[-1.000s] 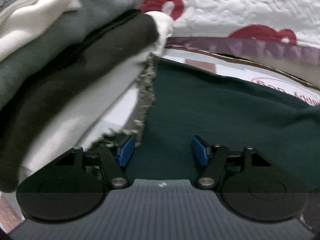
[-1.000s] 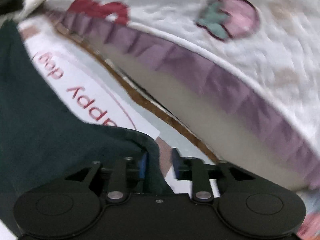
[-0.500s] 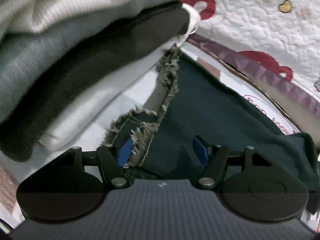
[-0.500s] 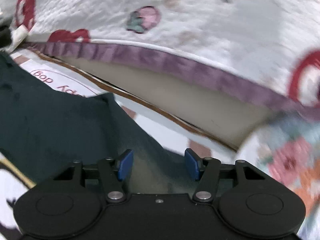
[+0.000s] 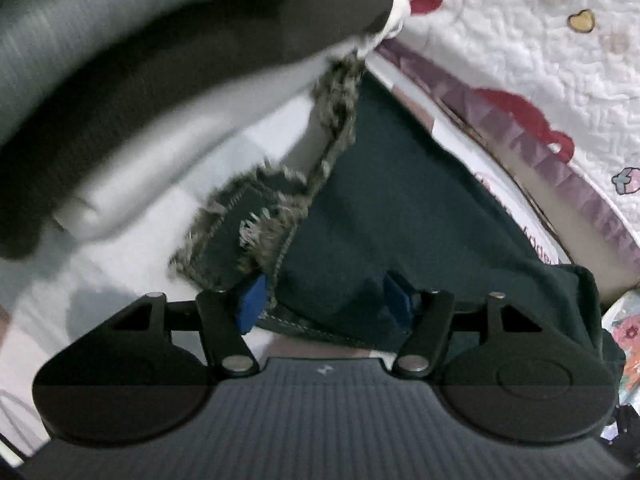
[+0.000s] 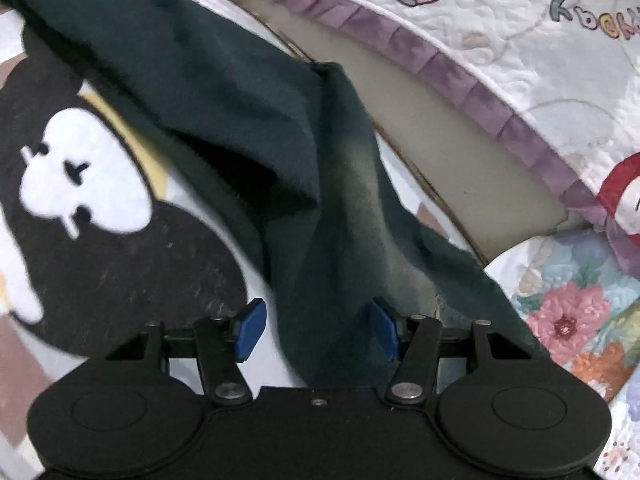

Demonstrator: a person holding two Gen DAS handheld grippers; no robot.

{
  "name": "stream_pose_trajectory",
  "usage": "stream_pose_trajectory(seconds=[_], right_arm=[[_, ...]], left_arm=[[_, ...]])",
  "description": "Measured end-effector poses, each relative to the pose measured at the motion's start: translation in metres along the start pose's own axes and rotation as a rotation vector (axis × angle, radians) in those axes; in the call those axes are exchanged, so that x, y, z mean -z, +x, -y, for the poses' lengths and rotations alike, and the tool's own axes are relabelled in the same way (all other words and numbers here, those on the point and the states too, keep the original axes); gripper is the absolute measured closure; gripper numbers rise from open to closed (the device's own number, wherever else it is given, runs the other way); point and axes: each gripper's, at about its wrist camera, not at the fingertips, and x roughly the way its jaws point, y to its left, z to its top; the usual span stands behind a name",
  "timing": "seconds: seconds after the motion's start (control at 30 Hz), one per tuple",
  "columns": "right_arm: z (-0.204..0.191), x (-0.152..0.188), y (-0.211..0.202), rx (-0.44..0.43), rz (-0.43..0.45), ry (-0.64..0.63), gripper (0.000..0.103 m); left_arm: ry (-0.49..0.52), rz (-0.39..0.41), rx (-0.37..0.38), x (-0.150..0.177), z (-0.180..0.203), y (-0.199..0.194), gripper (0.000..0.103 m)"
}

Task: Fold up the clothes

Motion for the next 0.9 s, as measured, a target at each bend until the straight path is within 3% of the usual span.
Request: stream_pose_trajectory(seconds=[0.23, 0.27, 0.3, 0.33, 0.37, 0.47, 0.53, 0.67, 0.73, 0.9], right_arm=[[-0.005, -0.008, -0.007, 0.018, 0.058, 0.029, 0.044], [-0.006, -0.010, -0.009, -0.003, 0.062, 0.039, 0.049], [-0.007, -0.013, -0.012, -0.025, 0.066, 0.048, 0.055], [-0.008, -0.015, -0.014, -0.047, 0.069, 0.058, 0.073], [-0.009, -0.017, -0.016, -0.068, 0.073, 0.068, 0.082], [-0.016, -0.025, -0.018, -0.083, 0.086, 0.007, 0.082], [-0.024, -0.027, -0.015, -0.049, 0.083, -0.066, 0.081], [-0.036, -0.027, -0.008, 0.040, 0.063, -0.184, 0.061], [-0.037, -0.027, -0.003, 0.069, 0.050, -0.210, 0.061], [-0.029, -0.025, -0.001, 0.083, 0.037, -0.167, 0.060]], left_arm=[[-0.022, 0.050, 0.022, 0.001, -0.001, -0.012, 0.042], [-0.005, 0.062, 0.013, 0.000, 0.001, -0.013, 0.046], [0.013, 0.076, 0.001, 0.000, 0.004, -0.015, 0.060], [0.015, 0.093, 0.006, 0.000, 0.006, -0.020, 0.070], [0.007, 0.114, 0.019, 0.000, 0.007, -0.026, 0.079], [-0.012, 0.157, 0.129, -0.004, 0.011, -0.043, 0.077], [0.007, 0.150, 0.121, -0.006, 0.014, -0.041, 0.074], [-0.109, 0.027, 0.126, -0.003, -0.009, -0.017, 0.064], [-0.169, -0.023, 0.135, -0.002, -0.019, -0.007, 0.062], [-0.180, -0.030, 0.149, -0.001, -0.022, -0.006, 0.049]])
